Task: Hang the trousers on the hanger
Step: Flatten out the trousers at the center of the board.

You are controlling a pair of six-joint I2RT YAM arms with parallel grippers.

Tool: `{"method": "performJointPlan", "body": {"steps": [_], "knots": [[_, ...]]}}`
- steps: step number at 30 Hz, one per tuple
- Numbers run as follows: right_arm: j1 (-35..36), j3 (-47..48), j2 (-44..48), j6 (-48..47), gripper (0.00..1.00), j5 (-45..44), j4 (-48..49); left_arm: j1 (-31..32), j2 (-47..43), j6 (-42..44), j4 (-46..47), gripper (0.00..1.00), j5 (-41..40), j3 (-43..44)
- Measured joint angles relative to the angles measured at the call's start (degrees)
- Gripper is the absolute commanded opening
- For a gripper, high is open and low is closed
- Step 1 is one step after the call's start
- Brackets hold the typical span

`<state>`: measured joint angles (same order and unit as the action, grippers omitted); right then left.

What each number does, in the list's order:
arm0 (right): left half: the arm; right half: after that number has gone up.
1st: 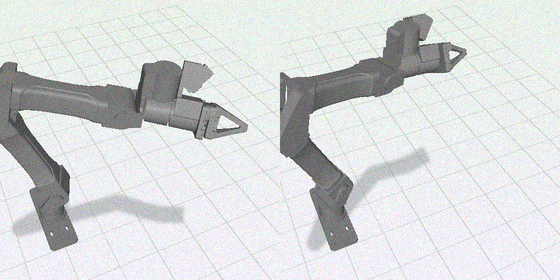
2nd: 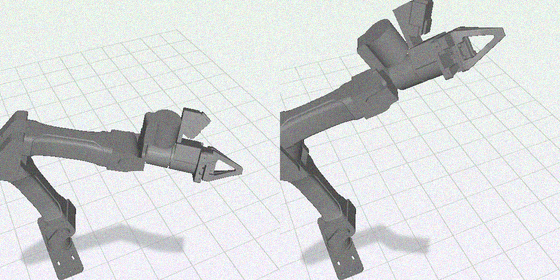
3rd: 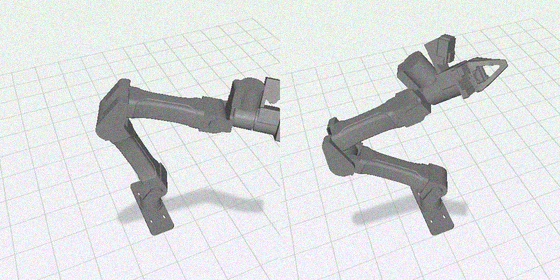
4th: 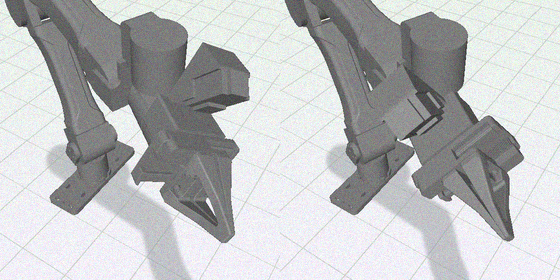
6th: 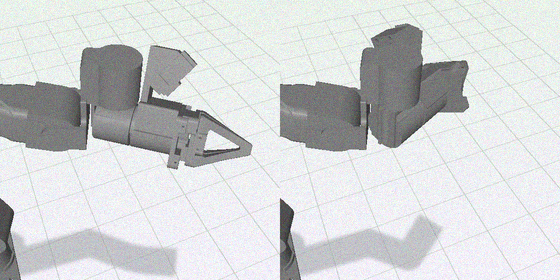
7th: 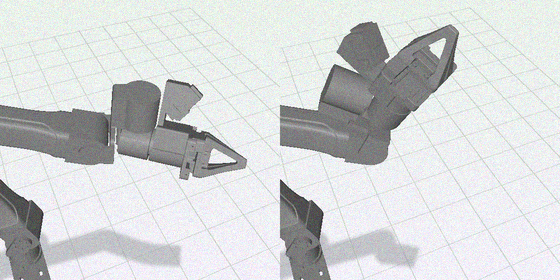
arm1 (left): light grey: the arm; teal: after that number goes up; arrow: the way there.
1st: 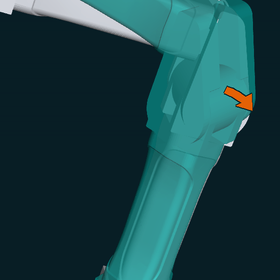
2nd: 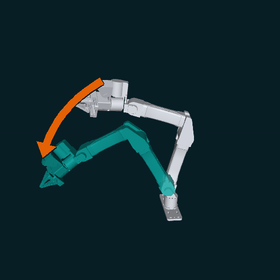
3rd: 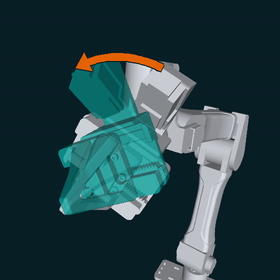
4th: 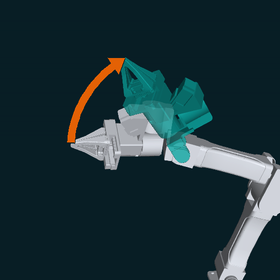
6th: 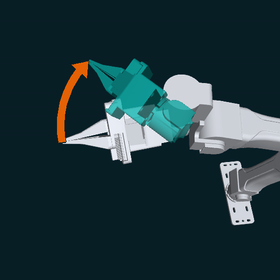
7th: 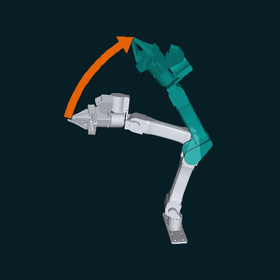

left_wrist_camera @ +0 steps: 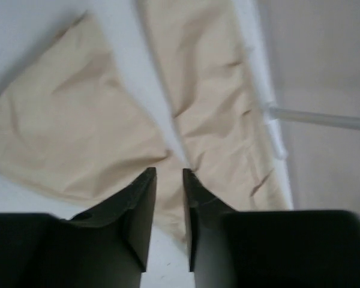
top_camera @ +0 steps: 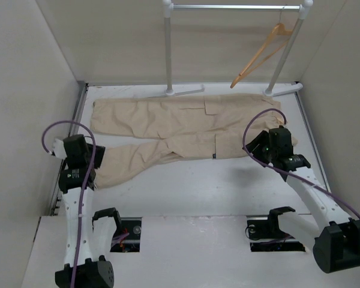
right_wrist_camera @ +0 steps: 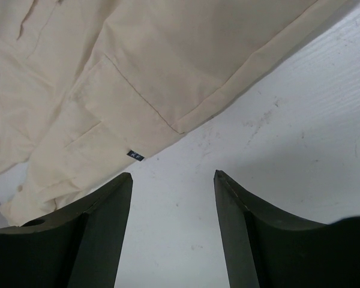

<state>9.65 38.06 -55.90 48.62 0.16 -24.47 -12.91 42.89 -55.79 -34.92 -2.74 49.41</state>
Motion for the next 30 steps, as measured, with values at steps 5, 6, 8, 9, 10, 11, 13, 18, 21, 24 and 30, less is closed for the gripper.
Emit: {"method": "performJointPlan", "body": {"steps": [5,6,8,9,10,11,13,18,21,24,30], "knots": [[2.0,0.0,-1.2,-0.5,0.65,0.3,0.0,-3.0,-1.5,-5.0,-4.2,0.49,1.2,-19.3],[2.6,0.0,-1.3,-0.7,0.65,0.4,0.0,-4.2,-2.0,-5.8,-5.0,0.51,1.2,-21.6],[3.7,0.0,-1.3,-0.9,0.66,0.6,0.0,-5.7,-2.3,-7.1,-5.0,0.52,1.0,-23.8],[4.2,0.0,-1.3,-1.0,0.66,0.7,0.0,-5.9,-2.0,-7.7,-4.2,0.52,1.1,-24.3],[4.6,0.0,-1.4,-1.1,0.66,0.8,0.0,-5.9,-1.3,-8.2,-3.0,0.52,1.1,-24.8],[4.9,0.0,-1.4,-1.1,0.66,1.0,0.0,-6.0,-0.5,-8.6,-1.5,0.49,1.1,-25.3],[5.5,0.0,-1.6,-1.2,0.66,1.4,0.0,-6.3,1.6,-9.5,2.0,0.39,1.2,-26.6],[5.8,0.0,-1.9,-1.3,0.66,1.9,0.0,-7.5,8.4,-10.7,8.2,0.08,1.8,-28.2],[5.8,0.0,-2.0,-1.3,0.66,2.0,0.0,-7.6,13.6,-10.8,9.4,0.05,2.1,-23.5],[5.8,0.1,-2.3,-1.3,0.66,2.0,0.1,-3.9,21.1,-10.7,9.9,0.04,2.0,-9.2],[5.8,0.7,-3.1,-1.2,0.66,2.0,0.2,5.8,26.3,-10.4,15.6,0.04,2.5,18.1]]}}
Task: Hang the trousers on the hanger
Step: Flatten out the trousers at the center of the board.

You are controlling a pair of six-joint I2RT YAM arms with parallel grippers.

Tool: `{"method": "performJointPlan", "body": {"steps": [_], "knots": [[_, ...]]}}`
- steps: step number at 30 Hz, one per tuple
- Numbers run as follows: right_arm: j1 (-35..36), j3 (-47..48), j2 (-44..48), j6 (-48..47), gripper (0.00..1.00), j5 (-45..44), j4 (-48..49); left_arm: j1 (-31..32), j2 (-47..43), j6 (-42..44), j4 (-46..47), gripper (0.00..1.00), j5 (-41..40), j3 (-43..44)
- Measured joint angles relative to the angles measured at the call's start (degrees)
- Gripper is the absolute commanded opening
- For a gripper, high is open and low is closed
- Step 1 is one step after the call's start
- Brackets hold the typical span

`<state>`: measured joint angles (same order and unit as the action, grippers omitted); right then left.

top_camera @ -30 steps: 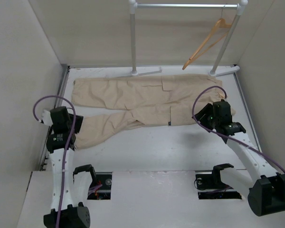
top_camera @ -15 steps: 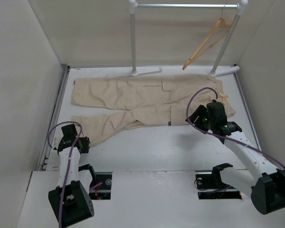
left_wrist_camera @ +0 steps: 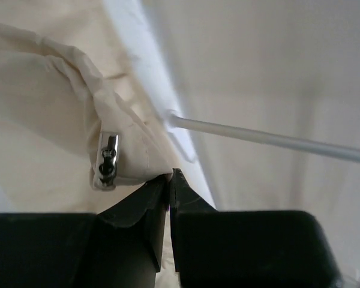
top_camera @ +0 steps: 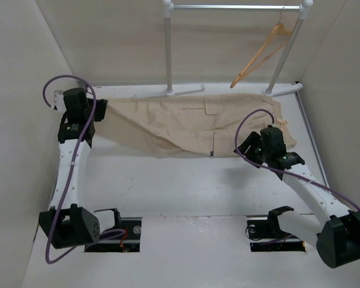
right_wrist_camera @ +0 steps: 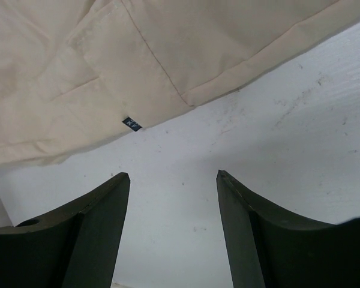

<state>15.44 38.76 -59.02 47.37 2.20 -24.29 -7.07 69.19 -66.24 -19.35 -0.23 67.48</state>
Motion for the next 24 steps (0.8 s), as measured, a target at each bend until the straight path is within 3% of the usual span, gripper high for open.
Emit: {"method": "performJointPlan", "body": {"steps": [3,6,10,17,20,24], "knots": [[0.0,0.6,0.0,0.0,0.66,0.0,0.4,1.3,-3.2,0.2,0.0,0.05,0.7,2.6],[-0.1,0.9,0.0,0.0,0.66,0.0,0.7,-1.9,-8.3,0.8,-2.8,0.05,1.7,0.3],[-0.4,0.9,0.1,0.0,0.66,0.0,0.7,-11.6,-15.4,2.0,-6.2,0.05,1.5,-8.2],[-6.4,-0.7,2.6,0.7,0.60,-0.8,0.3,-18.3,-15.7,3.1,-7.2,0.05,-0.4,-27.3],[-9.5,-1.1,1.6,1.1,0.61,-2.6,0.2,-18.6,-16.2,2.7,-9.7,0.05,-0.6,-31.7],[-12.5,-1.1,-4.5,1.8,0.65,-4.5,0.4,-15.8,-18.4,1.8,-11.2,0.05,0.0,-31.0]]}}
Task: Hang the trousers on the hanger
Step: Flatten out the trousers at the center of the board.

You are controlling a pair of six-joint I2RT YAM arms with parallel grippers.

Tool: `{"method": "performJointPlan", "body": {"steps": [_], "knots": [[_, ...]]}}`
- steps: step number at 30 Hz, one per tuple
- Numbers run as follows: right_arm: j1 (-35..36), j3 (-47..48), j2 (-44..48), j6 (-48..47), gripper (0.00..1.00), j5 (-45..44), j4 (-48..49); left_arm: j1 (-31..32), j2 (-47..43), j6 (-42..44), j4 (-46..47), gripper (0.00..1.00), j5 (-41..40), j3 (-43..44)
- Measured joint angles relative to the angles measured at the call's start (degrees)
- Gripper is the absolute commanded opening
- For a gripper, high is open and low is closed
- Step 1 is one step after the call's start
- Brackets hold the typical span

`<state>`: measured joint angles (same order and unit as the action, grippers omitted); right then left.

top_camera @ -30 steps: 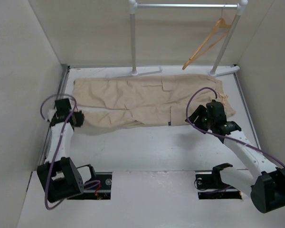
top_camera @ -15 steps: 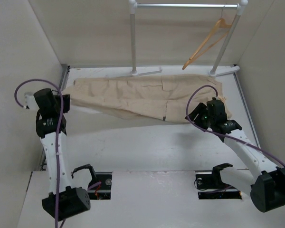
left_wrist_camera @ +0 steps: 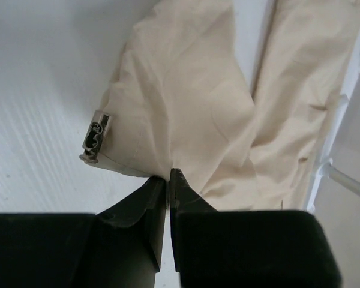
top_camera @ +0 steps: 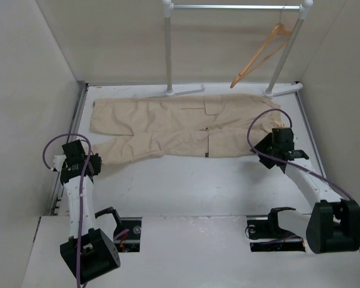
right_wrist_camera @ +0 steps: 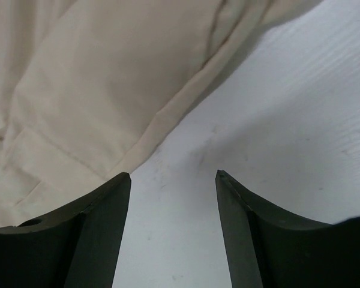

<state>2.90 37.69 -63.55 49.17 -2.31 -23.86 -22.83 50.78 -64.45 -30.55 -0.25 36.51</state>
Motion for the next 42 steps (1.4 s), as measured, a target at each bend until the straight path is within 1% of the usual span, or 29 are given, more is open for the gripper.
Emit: {"method": "performJointPlan", "body": {"steps": [2,6,7,10,13,15,16,17,19,21,23,25,26,32,35,39,40,42], "knots": [[-1.0,0.4,-4.3,0.2,0.65,-0.8,0.1,1.7,0.3,-0.2,-1.0,0.05,0.1,2.5],[-2.1,3.6,-14.6,0.7,0.55,-1.9,1.4,4.4,1.9,-0.3,-0.1,0.05,0.2,7.1],[-2.1,4.3,-16.4,0.9,0.53,-2.0,1.9,5.0,2.2,-0.4,0.4,0.05,0.2,7.5],[-2.2,5.2,-19.9,1.7,0.51,-2.7,4.1,6.6,2.8,-0.4,0.8,0.05,0.3,7.5],[-2.2,6.7,-22.0,1.9,0.41,-3.5,5.1,7.8,3.3,-0.4,0.9,0.05,0.3,7.5],[-2.2,8.8,-24.7,2.1,0.36,-3.8,5.4,8.4,3.3,-0.4,1.1,0.05,0.3,7.3],[-2.2,9.8,-26.1,2.1,0.31,-3.9,5.9,8.7,3.3,-0.4,1.3,0.05,0.3,7.0],[-2.2,10.6,-27.0,2.1,0.22,-4.0,6.0,9.0,3.3,-0.4,1.4,0.05,0.2,6.8],[-2.2,11.6,-28.6,2.2,0.10,-4.2,6.6,9.4,3.3,-0.4,1.7,0.05,0.2,6.0],[-2.2,11.8,-28.9,2.4,0.04,-4.6,6.8,9.4,3.3,-0.3,1.9,0.05,0.2,5.3],[-2.2,11.5,-28.3,2.6,0.02,-5.0,6.6,9.4,3.5,-0.3,1.9,0.05,0.2,5.1],[-2.2,9.7,-25.6,3.0,0.01,-5.4,6.3,9.4,4.1,-0.3,2.4,0.05,0.0,5.1],[-2.4,8.0,-22.7,3.2,0.01,-5.4,5.9,9.4,4.5,-0.3,2.5,0.04,-0.1,5.1],[-7.0,-0.9,2.9,4.2,0.00,-4.5,0.2,9.4,5.7,0.7,1.9,0.04,-1.2,6.1],[-10.8,-3.7,12.5,4.5,0.00,-2.7,-4.5,9.4,6.0,2.0,0.1,0.04,-2.4,8.1],[-18.5,-4.5,19.4,4.0,0.00,0.7,-12.2,9.3,8.0,5.5,-3.3,0.03,-5.6,14.8],[-19.8,-4.5,20.2,4.0,0.00,1.4,-13.9,9.3,8.4,6.7,-4.1,0.03,-6.8,16.7],[-19.9,-4.4,20.9,4.0,0.00,2.9,-17.0,9.3,8.8,9.4,-5.7,0.03,-9.9,19.8]]}}
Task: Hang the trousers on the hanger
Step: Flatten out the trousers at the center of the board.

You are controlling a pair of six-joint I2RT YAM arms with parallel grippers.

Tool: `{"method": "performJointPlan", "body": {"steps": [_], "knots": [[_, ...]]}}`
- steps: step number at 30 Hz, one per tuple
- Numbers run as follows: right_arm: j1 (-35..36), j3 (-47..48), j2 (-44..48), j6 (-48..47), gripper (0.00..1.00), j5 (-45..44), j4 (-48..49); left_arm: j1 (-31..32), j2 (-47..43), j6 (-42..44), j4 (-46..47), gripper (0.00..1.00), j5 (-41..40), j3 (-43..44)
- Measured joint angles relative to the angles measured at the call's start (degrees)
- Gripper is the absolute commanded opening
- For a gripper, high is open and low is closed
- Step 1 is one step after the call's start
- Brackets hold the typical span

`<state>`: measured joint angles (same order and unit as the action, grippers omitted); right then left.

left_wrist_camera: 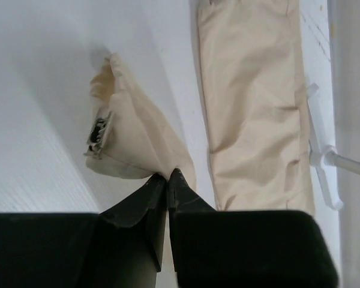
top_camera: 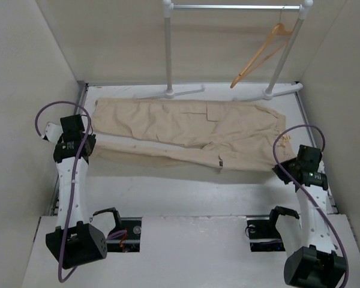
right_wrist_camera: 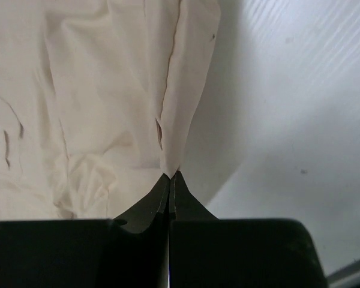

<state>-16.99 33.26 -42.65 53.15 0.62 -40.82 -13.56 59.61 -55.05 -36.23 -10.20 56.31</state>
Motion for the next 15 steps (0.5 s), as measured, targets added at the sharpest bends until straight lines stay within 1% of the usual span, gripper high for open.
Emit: {"method": "performJointPlan", "body": {"steps": [3,6,10,13,15], "knots": [[2.4,0.0,-0.1,-0.7,0.00,2.4,-3.7,0.0,-0.9,4.4,-3.4,0.03,-6.0,1.7],[8.0,0.0,0.0,-0.9,0.00,2.5,-6.6,0.6,-2.8,7.3,-9.0,0.03,-10.6,0.7],[13.6,0.3,-0.3,-1.3,0.00,2.8,-9.6,0.7,-8.7,8.7,-16.5,0.04,-11.8,-4.0],[18.2,2.7,-0.5,-2.0,0.00,2.2,-12.1,0.7,-12.8,9.5,-22.7,0.08,-11.9,-4.4],[21.0,5.0,0.1,-2.8,0.01,1.2,-13.7,0.7,-13.7,10.5,-25.6,0.15,-12.2,-2.2]]}}
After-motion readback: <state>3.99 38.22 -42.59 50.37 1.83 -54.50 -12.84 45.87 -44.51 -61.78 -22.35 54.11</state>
